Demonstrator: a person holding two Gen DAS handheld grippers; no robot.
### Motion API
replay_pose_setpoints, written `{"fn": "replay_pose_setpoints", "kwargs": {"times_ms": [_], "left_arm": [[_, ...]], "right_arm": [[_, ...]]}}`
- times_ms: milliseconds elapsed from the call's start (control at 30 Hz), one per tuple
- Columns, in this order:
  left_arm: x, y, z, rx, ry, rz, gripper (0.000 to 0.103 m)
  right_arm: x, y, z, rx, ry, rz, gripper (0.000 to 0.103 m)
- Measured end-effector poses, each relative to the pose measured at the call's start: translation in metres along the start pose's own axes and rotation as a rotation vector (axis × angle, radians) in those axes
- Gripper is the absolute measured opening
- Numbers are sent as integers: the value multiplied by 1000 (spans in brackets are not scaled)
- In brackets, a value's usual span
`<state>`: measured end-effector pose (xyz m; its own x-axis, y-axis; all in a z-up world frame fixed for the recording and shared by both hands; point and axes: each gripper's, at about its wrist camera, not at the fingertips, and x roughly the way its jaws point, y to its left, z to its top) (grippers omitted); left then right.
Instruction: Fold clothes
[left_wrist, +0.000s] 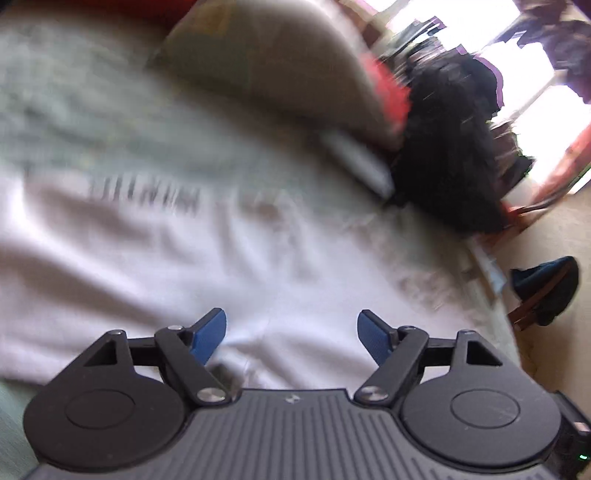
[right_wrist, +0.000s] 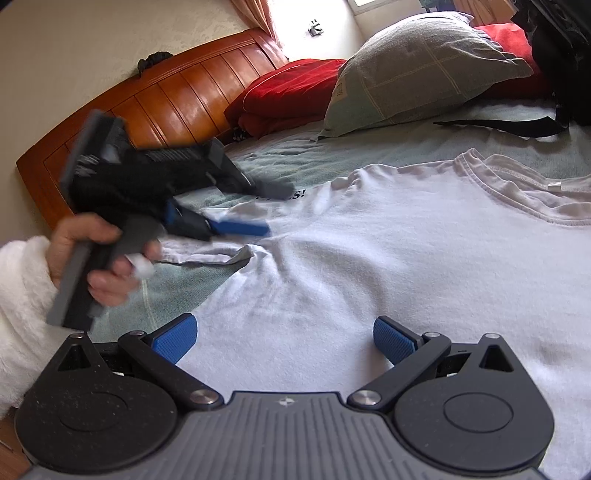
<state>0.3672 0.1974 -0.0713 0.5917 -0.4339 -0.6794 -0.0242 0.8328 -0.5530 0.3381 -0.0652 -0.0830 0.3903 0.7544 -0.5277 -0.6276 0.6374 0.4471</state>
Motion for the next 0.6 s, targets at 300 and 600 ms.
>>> {"fn": "replay_pose_setpoints", "kwargs": {"times_ms": [300,600], "left_arm": [[-62,28,16,-24,-128,92,78],[-97,104,4,-174,-207,341,78]], "right_arm": [[-1,-1,2,12,-4,7,103],[-3,-2,3,19,-11,10,103]]}}
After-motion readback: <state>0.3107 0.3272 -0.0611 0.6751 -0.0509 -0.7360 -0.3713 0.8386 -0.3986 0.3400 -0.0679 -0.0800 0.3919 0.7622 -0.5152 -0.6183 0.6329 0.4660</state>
